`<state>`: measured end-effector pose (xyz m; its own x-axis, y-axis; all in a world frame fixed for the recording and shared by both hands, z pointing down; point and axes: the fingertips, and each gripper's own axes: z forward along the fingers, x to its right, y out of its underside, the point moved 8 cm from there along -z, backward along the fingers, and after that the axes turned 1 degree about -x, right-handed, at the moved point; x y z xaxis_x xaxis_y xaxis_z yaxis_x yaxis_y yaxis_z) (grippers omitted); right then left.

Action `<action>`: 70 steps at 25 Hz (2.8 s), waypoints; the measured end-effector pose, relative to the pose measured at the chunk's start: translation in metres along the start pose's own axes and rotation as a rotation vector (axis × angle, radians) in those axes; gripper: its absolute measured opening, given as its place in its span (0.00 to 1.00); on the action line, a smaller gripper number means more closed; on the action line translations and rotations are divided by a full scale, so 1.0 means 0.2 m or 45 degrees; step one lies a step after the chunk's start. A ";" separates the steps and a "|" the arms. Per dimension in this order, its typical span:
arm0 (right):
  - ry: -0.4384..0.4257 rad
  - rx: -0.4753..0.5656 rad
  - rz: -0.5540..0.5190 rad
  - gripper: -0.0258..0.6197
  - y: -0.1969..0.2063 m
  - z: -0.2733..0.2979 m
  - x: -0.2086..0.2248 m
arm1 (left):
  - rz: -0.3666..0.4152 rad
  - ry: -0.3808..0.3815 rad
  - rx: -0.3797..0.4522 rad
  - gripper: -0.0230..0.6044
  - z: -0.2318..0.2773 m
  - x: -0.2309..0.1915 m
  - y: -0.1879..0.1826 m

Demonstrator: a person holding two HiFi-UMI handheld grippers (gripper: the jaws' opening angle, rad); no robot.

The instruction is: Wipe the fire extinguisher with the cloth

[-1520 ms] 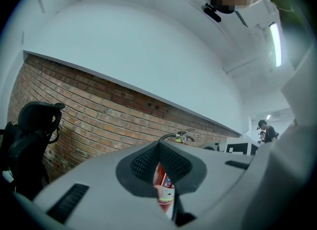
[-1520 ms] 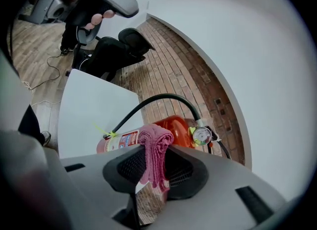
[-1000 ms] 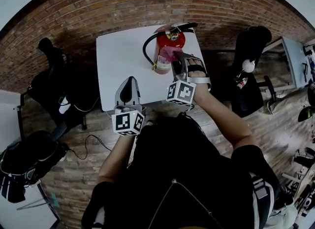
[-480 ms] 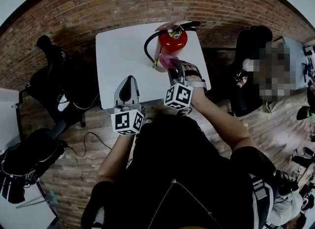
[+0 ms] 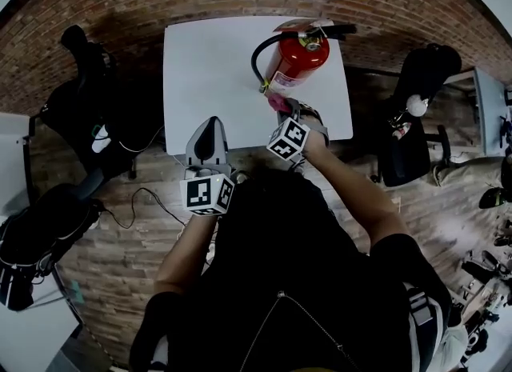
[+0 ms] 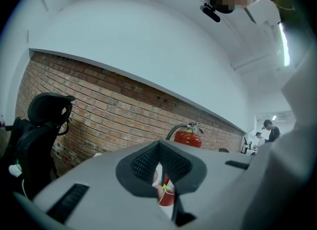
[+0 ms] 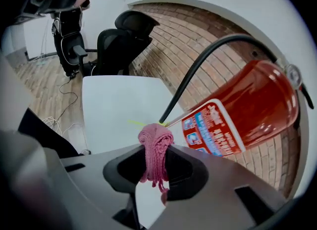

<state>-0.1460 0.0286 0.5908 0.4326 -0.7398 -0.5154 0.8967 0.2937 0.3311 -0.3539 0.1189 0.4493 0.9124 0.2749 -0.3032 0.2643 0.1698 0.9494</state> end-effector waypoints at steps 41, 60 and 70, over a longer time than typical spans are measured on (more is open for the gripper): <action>-0.061 -0.314 0.121 0.21 0.01 0.79 -0.22 | -0.060 -0.250 -0.108 0.05 -0.18 -0.30 0.21; 0.045 -0.218 0.026 0.21 -0.09 0.48 -0.07 | -0.059 -0.194 -0.056 0.05 -0.13 -0.26 0.15; 0.065 -0.205 0.014 0.21 -0.08 0.36 -0.02 | -0.050 -0.164 -0.031 0.05 -0.11 -0.22 0.11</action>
<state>-0.1686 -0.0171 0.6433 0.4432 -0.7053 -0.5533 0.8934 0.3982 0.2081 -0.3953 0.1305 0.4811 0.9345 0.1441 -0.3256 0.2945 0.2011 0.9343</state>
